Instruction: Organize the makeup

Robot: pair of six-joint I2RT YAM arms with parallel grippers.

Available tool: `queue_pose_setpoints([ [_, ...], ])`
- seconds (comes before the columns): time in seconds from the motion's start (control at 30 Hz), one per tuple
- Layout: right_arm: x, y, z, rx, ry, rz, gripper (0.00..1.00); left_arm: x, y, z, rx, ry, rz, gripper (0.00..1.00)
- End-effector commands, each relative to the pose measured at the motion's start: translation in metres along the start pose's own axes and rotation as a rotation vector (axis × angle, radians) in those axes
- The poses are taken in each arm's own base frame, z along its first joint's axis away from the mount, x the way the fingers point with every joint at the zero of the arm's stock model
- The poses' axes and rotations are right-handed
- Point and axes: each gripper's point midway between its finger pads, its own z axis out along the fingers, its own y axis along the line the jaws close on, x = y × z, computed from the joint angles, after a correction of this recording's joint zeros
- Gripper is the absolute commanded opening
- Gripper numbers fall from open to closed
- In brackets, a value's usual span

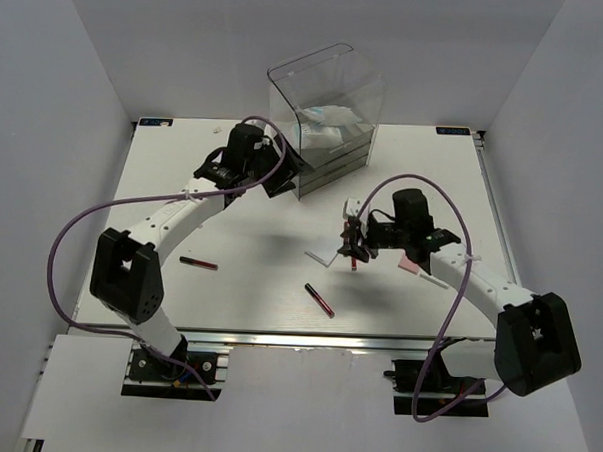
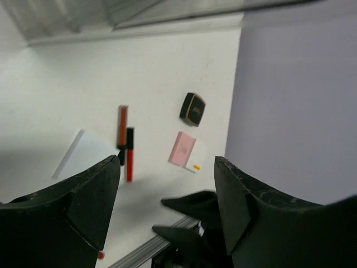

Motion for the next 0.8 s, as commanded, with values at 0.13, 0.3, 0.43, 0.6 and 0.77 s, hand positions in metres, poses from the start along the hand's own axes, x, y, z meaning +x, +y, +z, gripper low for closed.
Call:
queue_pose_setpoints([
  [0.13, -0.037, -0.094, -0.014, 0.385, -0.139, 0.568, 0.52, 0.015, 0.031, -0.041, -0.102, -0.034, 0.054, 0.63],
  [0.3, -0.014, -0.161, -0.022, 0.482, -0.224, 1.023, 0.54, 0.021, 0.044, -0.051, -0.079, -0.088, 0.027, 0.29],
  [0.43, -0.024, -0.185, -0.006, 0.354, -0.362, 1.135, 0.59, 0.013, 0.026, -0.059, 0.064, -0.163, 0.013, 0.29],
  [0.6, -0.028, -0.214, 0.012, 0.306, -0.439, 1.169, 0.56, 0.005, 0.018, -0.066, 0.156, -0.247, 0.001, 0.62],
  [0.77, -0.005, -0.235, 0.036, 0.278, -0.442, 1.209, 0.51, 0.002, 0.017, -0.071, 0.165, -0.274, 0.007, 0.66],
])
